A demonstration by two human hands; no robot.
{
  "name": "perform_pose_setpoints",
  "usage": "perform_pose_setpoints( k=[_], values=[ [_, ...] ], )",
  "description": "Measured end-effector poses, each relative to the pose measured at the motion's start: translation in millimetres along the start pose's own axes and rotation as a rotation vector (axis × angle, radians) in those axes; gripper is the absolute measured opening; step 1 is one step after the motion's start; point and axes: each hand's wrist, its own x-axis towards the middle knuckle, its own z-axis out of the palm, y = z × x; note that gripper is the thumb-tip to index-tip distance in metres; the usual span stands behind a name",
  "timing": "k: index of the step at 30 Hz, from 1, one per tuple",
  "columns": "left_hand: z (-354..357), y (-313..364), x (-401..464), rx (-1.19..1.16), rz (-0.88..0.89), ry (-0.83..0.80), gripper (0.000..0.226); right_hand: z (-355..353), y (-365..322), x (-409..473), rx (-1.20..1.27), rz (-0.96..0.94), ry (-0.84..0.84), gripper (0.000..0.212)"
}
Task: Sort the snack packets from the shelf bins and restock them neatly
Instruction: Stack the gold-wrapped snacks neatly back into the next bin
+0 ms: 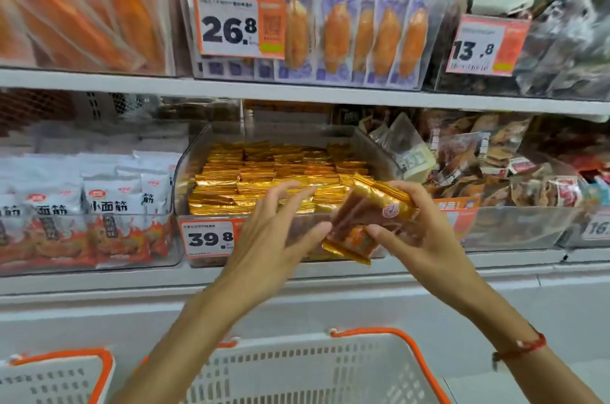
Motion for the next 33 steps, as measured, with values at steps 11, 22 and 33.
perform_pose_setpoints(
  k=[11,22,33],
  values=[
    [-60.7,-41.7,109.1,0.214,0.001,-0.571,0.013,7.3,2.2,81.7,0.033,-0.013,-0.112,0.045],
    [-50.8,-72.7,109.2,0.01,0.052,-0.362,0.016,31.1,32.9,102.7,-0.348,-0.006,-0.423,0.043],
    [-52.5,-57.1,69.5,-0.084,0.08,-0.136,0.036,45.2,27.0,92.2,-0.607,-0.277,-0.146,0.03]
  ],
)
